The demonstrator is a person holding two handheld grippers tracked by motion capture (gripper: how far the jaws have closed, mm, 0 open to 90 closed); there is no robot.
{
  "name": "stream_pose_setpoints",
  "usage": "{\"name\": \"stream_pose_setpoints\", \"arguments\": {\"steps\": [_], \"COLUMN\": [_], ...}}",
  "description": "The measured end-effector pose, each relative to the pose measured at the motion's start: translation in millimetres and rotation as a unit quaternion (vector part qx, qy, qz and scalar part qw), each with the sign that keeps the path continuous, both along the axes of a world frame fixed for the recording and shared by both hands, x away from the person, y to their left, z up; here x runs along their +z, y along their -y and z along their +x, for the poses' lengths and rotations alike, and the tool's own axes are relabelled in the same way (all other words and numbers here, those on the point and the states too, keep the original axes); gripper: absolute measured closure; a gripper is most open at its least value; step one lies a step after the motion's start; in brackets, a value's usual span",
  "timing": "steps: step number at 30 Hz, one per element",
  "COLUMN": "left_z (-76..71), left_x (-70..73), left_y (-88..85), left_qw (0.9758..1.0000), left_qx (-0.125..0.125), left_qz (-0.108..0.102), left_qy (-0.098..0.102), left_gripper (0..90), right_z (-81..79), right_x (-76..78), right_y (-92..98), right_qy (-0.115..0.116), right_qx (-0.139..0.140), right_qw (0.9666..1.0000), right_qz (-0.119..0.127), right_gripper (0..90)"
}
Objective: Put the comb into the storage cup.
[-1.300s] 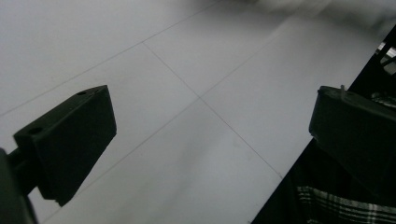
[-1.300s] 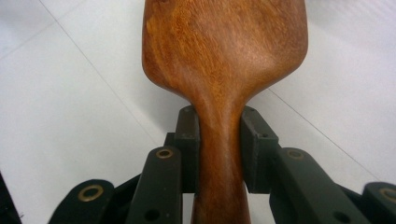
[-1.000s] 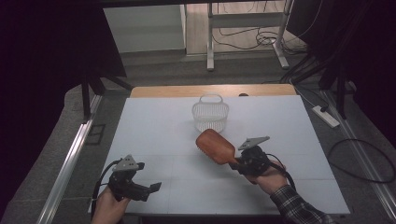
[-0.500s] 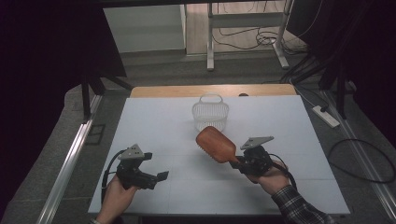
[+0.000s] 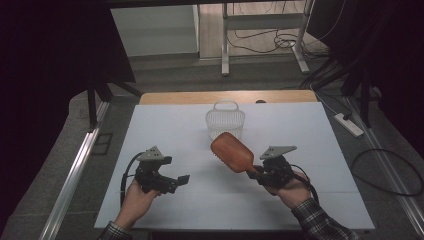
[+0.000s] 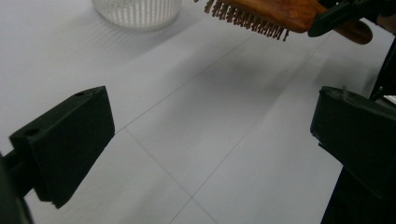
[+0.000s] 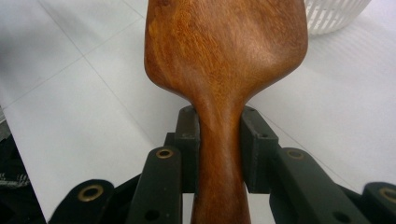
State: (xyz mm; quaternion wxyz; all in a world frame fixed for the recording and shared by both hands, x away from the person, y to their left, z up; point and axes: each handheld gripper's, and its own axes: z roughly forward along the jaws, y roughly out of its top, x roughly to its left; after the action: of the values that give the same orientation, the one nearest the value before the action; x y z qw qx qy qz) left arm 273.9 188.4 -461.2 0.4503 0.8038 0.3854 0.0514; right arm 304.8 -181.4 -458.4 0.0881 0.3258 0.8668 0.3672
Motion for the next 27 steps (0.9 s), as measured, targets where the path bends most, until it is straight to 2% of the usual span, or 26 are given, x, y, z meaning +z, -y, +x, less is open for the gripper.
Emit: {"name": "stream_pose_setpoints", "arguments": {"steps": [5,19,27], "left_z": [8.3,31.6,42.2], "left_x": [3.8,9.4,10.3], "left_y": [9.5,31.4,43.5], "left_qw": [0.9998,0.999,0.9977], "left_qx": [-0.001,-0.007,-0.009], "left_qz": [-0.02,-0.044,-0.064], "left_qy": [-0.008,-0.007,-0.019], "left_gripper": [0.0,0.0,0.0], "right_z": [-1.3,-3.4,-4.0], "right_x": [2.5,7.6,9.1], "right_y": [0.7,2.8,3.0], "right_qy": [0.008,0.027,0.03], "right_qx": [-0.004,-0.012,-0.012], "right_qw": [0.9999,0.9993,0.9989], "right_qz": [0.008,0.025,0.034], "right_gripper": [71.8,71.8,71.8]}}
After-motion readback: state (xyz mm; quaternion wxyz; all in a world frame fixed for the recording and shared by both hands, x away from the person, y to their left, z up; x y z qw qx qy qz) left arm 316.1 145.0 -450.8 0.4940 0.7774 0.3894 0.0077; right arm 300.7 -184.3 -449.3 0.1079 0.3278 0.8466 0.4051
